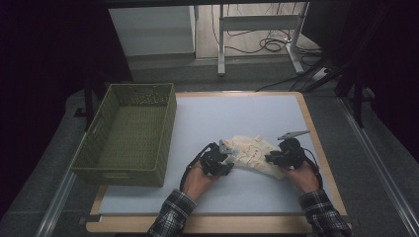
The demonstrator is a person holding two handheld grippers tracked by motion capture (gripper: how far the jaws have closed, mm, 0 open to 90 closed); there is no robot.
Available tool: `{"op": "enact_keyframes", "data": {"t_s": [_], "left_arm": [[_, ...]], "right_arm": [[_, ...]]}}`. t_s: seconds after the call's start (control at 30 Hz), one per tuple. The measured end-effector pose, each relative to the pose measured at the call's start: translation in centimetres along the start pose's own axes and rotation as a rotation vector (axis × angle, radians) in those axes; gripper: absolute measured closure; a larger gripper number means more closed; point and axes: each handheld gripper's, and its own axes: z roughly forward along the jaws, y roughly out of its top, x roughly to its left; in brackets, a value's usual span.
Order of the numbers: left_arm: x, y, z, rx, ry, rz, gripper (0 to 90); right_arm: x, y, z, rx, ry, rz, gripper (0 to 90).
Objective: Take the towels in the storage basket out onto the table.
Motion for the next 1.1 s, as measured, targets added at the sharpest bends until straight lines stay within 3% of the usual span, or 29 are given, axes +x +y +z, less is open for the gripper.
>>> {"op": "enact_keyframes", "data": {"t_s": [0.07, 0.13, 0.33, 0.4, 0.47, 0.57, 0.67, 0.7, 0.73, 0.77, 0.87, 0.9, 1.0, 1.1], "left_arm": [[0.9, 0.0, -0.9, -0.043, -0.035, -0.044, 77.5], [1.9, 0.1, -2.0, -0.091, -0.07, -0.093, 81.4], [4.7, 1.2, -5.6, -0.186, -0.047, -0.175, 82.7], [5.1, 1.4, -5.8, -0.194, -0.052, -0.189, 80.6], [5.8, 1.8, -6.0, -0.189, -0.02, -0.204, 79.8], [6.9, 2.0, -5.5, -0.143, 0.028, -0.217, 81.8], [7.6, 1.5, -4.4, -0.102, 0.025, -0.233, 83.1], [7.5, 1.3, -4.1, -0.101, 0.016, -0.235, 83.1], [6.9, 0.8, -3.7, -0.107, -0.022, -0.231, 74.0], [6.9, 0.8, -3.7, -0.107, -0.022, -0.231, 71.0], [5.0, 0.0, -4.3, -0.126, -0.083, -0.198, 59.0], [5.0, 0.0, -4.3, -0.126, -0.083, -0.198, 55.6], [3.2, -0.5, -5.2, -0.131, -0.108, -0.153, 50.9], [1.5, -0.8, -5.4, -0.115, -0.133, -0.111, 47.3]], "right_arm": [[0.2, -0.2, -0.4, 0.001, 0.002, -0.013, 84.9], [0.3, -0.4, -1.4, -0.03, -0.001, -0.021, 87.8], [0.4, -1.1, -5.7, -0.106, 0.021, -0.04, 89.2], [0.4, -1.3, -6.2, -0.115, 0.026, -0.04, 89.3], [0.5, -1.7, -6.9, -0.119, 0.025, -0.045, 89.4], [0.7, -2.6, -7.6, -0.114, 0.015, -0.053, 89.5], [0.5, -3.7, -8.0, -0.116, 0.02, -0.045, 89.4], [0.4, -4.1, -8.2, -0.113, 0.02, -0.041, 89.4], [0.2, -5.0, -8.2, -0.1, 0.023, -0.03, 89.2], [0.1, -5.4, -8.1, -0.089, 0.03, -0.028, 89.0], [0.0, -6.3, -8.2, -0.073, 0.028, -0.032, 83.9], [0.0, -6.3, -8.2, -0.073, 0.028, -0.032, 83.9], [-0.3, -6.4, -9.0, -0.111, 0.027, -0.019, 76.8], [-0.6, -5.3, -9.3, -0.136, 0.009, -0.013, 74.0]]}}
